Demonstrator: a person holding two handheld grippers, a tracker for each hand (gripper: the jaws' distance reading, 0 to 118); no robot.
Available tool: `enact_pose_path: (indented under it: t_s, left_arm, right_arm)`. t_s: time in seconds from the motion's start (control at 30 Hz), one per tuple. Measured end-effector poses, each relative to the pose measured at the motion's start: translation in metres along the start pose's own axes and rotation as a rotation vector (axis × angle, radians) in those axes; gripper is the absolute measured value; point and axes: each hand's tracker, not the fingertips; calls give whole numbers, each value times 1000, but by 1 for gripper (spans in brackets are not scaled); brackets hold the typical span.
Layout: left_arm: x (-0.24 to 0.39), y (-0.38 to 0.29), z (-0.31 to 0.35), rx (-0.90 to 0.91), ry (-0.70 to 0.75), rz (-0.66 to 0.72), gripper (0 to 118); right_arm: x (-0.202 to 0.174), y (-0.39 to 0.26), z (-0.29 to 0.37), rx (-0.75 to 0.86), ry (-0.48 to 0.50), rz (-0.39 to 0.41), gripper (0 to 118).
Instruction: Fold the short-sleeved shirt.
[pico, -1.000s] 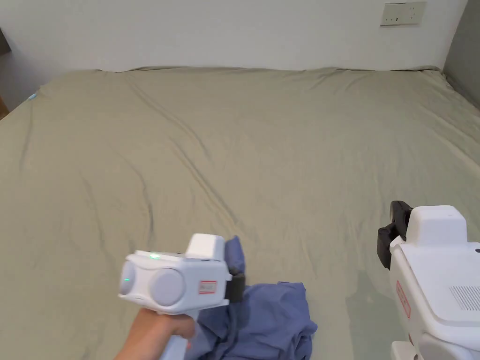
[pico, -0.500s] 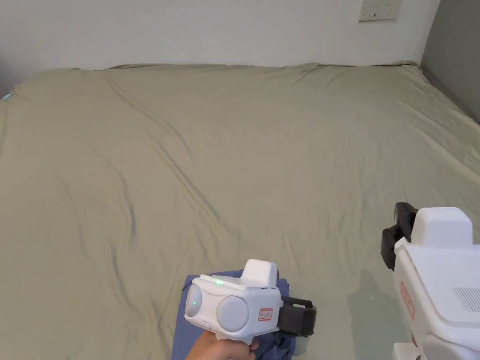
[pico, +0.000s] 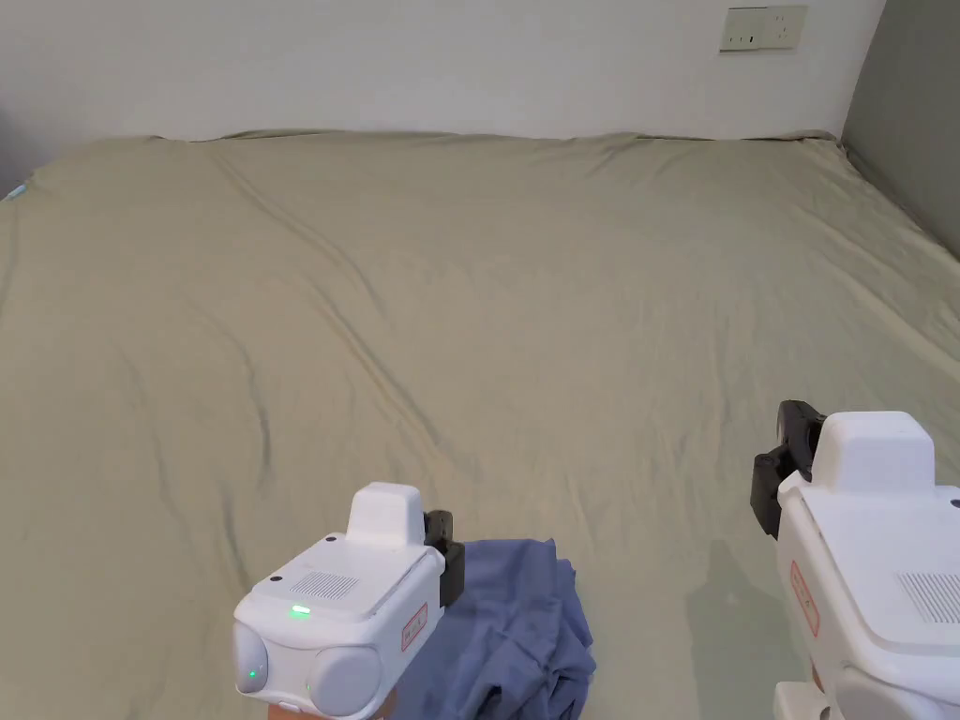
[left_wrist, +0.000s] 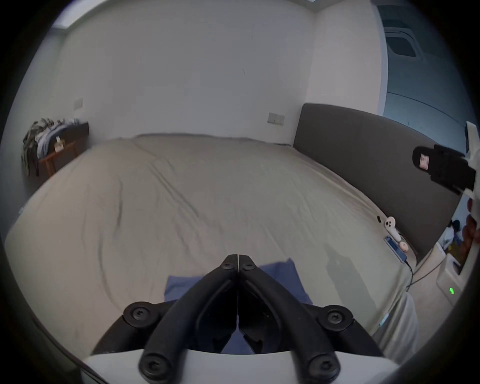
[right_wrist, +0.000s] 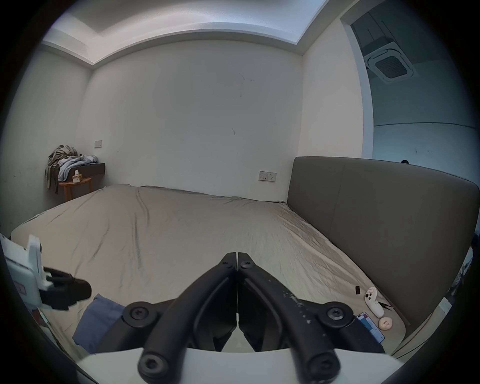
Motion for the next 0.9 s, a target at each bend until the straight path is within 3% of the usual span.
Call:
enact_pose_path:
  t_s: [0.37,0.5,0.73,0.9]
  left_arm:
    - [62,-66,-53,-176,-146,-95,0]
    - [84,-89,-81,-280,-127,-122,0]
    - [84,-82,-75,-254,-119,-111,0]
    - [66,-32,-27,-36,-148,-26,0]
  right_arm:
    - [8,-9,-4,-28,-12,-1,2]
    - [12,-13,-6,-41,-20,-10,2]
    - [11,-14,-3,-43,-16,-8,2]
    - [9,-4,4,-14,-11,-10,2]
